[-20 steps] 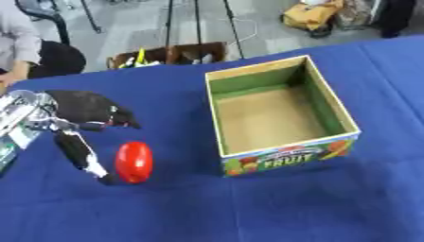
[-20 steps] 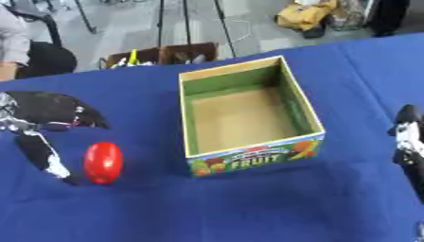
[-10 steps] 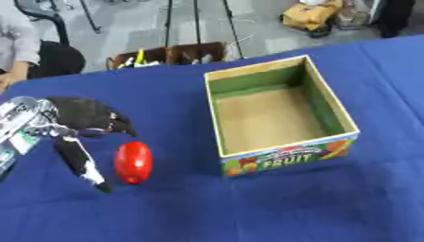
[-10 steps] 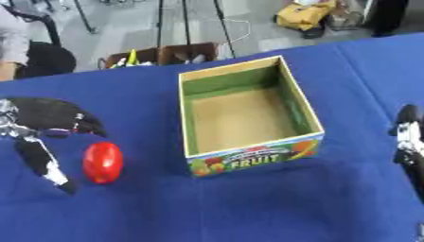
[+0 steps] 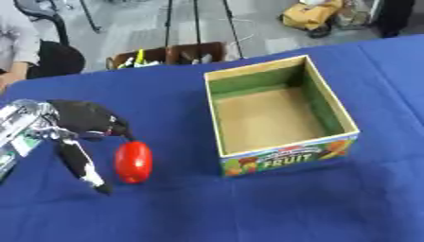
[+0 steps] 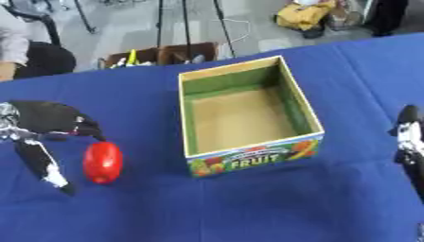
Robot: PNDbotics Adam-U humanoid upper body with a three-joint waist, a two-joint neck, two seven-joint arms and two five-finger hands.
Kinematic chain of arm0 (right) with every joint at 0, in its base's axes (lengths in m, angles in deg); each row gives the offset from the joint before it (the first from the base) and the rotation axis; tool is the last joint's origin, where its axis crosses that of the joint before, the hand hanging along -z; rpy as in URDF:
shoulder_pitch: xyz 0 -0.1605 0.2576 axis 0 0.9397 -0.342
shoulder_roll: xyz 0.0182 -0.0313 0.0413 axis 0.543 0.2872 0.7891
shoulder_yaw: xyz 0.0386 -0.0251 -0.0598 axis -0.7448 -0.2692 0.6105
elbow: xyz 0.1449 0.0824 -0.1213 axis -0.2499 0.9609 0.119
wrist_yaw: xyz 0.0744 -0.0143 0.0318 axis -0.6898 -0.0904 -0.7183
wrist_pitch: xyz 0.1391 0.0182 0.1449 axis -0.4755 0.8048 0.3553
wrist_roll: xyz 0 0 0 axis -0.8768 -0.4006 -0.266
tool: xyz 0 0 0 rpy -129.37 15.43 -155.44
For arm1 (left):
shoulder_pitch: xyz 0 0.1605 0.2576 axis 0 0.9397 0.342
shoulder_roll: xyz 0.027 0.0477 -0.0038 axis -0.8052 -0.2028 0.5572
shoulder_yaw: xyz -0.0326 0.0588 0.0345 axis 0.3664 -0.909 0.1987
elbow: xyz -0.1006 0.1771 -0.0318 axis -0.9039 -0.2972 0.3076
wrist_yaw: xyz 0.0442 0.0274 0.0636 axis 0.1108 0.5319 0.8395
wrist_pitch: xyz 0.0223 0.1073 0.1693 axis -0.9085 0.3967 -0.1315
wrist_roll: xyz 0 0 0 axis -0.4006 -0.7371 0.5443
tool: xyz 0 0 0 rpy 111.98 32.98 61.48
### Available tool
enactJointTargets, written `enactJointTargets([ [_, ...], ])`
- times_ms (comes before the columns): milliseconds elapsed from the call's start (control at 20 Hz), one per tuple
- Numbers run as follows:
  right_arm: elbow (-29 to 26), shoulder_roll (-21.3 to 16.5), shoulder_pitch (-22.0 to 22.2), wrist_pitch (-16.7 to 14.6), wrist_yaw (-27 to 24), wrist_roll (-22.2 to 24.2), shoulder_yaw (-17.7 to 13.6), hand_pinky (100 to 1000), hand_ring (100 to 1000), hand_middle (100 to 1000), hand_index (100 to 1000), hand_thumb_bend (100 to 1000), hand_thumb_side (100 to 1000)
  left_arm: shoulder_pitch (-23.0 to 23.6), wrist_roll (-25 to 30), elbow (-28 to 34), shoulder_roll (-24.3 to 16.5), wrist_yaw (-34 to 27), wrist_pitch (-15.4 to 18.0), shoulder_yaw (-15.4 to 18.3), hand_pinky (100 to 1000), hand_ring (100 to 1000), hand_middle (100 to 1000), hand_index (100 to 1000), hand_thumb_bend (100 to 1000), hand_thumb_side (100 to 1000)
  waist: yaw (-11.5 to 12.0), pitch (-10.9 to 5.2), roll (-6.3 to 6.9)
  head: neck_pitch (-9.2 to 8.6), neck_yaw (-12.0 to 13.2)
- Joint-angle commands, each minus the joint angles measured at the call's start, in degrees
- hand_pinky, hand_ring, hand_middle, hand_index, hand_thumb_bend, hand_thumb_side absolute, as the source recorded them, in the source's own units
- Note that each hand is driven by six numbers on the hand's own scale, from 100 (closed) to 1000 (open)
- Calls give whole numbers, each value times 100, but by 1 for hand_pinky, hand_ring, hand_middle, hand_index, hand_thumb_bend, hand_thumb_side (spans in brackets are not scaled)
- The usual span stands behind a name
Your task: Pick up objects on the table and place them in the box.
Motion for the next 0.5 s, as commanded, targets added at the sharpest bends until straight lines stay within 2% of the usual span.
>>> enactJointTargets([
  [50, -123, -44, -38, -17, 13, -11, -25, 223, 100, 224, 437, 151, 706, -58, 1791, 32, -116, -6, 1785, 54, 819, 820, 802, 914, 801, 859, 8, -84, -42, -26, 17],
  [500, -123, -40, -49, -20, 28, -7, -23, 224, 100, 223, 436, 151, 707, -19, 1791, 113, -74, -375, 1546, 33, 754, 753, 736, 891, 714, 847, 25, -72, -48, -15, 12],
])
